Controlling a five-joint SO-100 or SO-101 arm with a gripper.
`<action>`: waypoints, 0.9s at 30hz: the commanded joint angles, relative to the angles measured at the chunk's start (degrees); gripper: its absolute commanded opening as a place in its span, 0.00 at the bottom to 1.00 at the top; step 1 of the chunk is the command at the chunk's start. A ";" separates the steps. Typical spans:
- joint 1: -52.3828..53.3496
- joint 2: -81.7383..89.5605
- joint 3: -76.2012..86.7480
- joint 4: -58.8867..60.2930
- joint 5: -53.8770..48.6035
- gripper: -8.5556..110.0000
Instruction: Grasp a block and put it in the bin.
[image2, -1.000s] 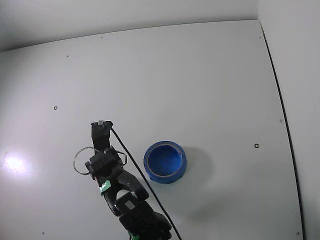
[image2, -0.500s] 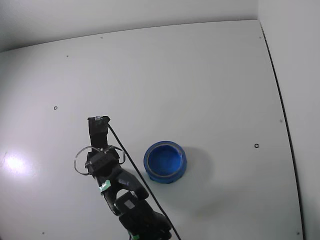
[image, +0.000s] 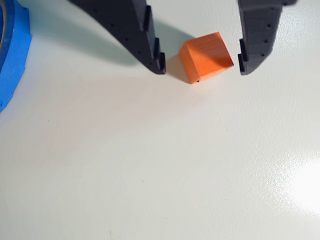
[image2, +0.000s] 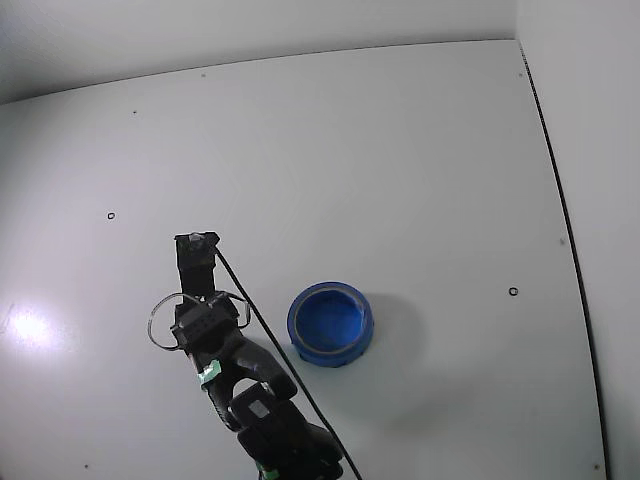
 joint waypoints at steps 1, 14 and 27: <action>-0.18 1.41 -0.79 -1.14 0.00 0.08; 0.70 2.55 -0.70 -0.62 0.79 0.07; 22.85 30.41 0.35 -0.53 12.66 0.07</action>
